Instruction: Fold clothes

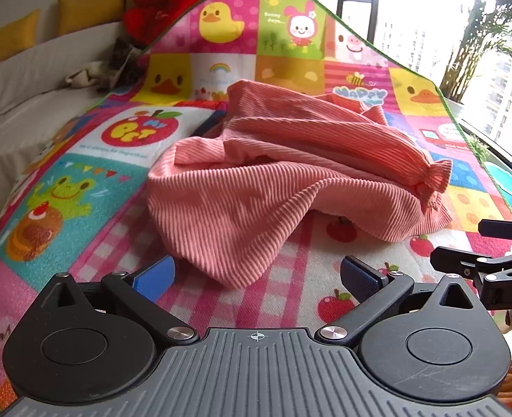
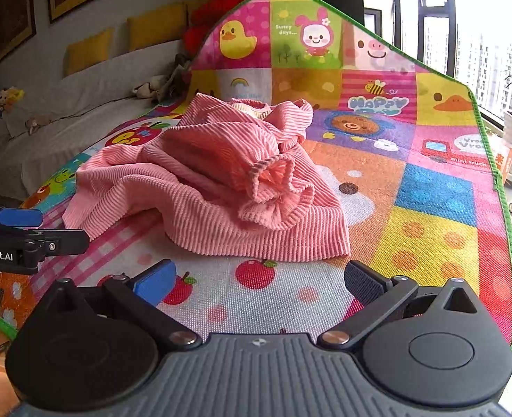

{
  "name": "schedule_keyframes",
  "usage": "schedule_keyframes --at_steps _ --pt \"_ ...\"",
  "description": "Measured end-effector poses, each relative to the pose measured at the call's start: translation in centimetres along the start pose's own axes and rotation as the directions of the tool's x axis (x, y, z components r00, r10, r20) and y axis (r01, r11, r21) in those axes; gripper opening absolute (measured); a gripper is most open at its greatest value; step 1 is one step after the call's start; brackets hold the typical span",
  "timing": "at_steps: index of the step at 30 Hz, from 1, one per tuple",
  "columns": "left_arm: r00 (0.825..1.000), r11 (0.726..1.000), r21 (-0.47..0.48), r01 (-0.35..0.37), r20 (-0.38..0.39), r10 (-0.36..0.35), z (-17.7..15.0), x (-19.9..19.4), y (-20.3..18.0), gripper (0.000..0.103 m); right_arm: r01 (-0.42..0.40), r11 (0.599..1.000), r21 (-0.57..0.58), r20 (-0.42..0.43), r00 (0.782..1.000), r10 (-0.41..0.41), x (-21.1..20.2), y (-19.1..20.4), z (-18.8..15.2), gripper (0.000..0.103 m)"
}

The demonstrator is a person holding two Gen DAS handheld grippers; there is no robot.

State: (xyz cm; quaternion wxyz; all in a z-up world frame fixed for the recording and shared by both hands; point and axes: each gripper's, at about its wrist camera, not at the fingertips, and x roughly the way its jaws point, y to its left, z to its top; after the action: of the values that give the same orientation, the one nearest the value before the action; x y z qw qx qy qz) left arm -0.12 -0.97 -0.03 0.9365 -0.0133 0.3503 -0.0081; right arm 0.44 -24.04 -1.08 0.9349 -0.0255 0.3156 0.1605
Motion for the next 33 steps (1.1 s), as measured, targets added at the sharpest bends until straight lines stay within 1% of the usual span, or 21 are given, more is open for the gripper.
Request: schedule_keyframes --at_steps 6,7,9,17,33 --pt "1.000 1.000 0.029 -0.007 -0.014 0.007 -0.5 -0.2 -3.9 0.103 -0.008 1.000 0.030 0.016 1.000 0.007 -0.5 0.3 -0.4 0.103" --pt "1.000 1.000 0.031 -0.006 -0.017 0.006 -0.5 -0.2 -4.2 0.103 -0.011 0.999 0.031 0.007 1.000 0.011 -0.4 0.4 -0.4 0.103" --pt "1.000 1.000 0.030 -0.004 -0.025 0.004 -0.5 -0.4 -4.5 0.103 -0.017 0.999 0.036 -0.018 1.000 0.018 0.0 0.4 -0.1 0.103" --pt "0.998 1.000 0.028 -0.005 -0.059 0.007 -0.7 -0.3 -4.9 0.103 -0.030 0.998 0.057 -0.018 0.999 0.031 0.1 -0.3 -0.2 0.103" --pt "0.997 1.000 0.026 -0.007 -0.076 0.009 -0.7 0.0 -5.0 0.103 -0.033 0.997 0.074 -0.035 0.999 0.036 0.3 -0.5 -0.4 0.103"
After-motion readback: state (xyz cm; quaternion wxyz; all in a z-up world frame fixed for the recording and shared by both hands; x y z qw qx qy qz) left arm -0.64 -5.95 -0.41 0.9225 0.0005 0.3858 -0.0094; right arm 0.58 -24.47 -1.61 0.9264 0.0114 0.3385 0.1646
